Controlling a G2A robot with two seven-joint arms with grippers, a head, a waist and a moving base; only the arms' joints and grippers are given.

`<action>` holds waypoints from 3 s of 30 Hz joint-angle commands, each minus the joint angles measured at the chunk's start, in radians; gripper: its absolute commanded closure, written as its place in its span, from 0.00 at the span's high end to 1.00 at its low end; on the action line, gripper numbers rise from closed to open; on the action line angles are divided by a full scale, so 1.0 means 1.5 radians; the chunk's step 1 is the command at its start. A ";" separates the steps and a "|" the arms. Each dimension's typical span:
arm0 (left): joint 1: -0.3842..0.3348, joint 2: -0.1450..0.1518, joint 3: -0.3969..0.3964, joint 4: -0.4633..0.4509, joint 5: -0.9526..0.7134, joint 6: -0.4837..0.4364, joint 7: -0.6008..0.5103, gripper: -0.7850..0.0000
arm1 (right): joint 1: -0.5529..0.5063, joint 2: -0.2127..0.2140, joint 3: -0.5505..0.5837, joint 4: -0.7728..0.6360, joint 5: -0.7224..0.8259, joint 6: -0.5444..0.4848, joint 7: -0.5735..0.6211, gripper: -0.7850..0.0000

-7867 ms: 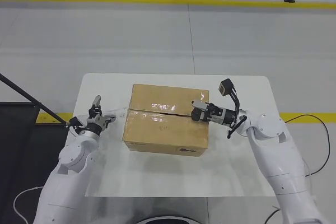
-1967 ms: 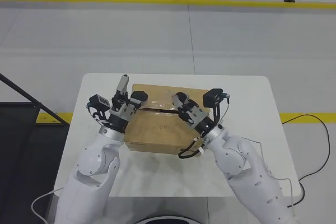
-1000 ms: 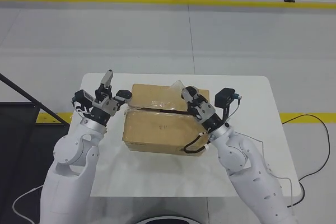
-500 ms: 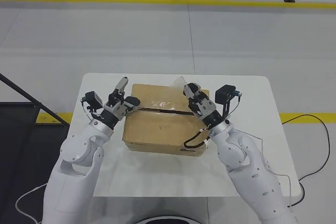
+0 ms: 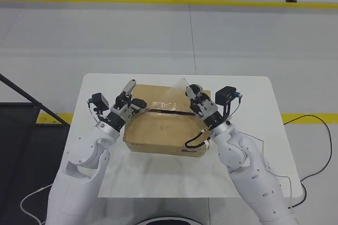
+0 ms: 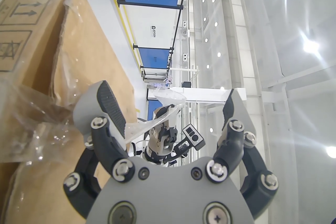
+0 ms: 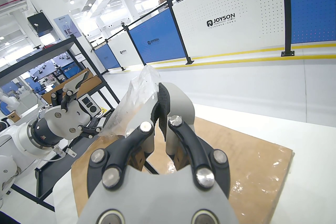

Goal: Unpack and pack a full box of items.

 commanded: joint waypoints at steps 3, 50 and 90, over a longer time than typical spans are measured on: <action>-0.007 -0.002 0.010 0.008 0.003 -0.003 0.018 1.00 | -0.001 -0.002 0.002 0.001 -0.017 0.008 -0.011 0.00; -0.034 -0.008 0.074 0.048 0.056 0.013 0.034 1.00 | -0.060 -0.007 0.076 0.005 -0.042 0.009 -0.011 0.32; -0.089 -0.014 0.141 0.041 0.158 0.095 0.030 1.00 | -0.166 0.011 0.200 -0.038 0.049 -0.122 -0.025 0.31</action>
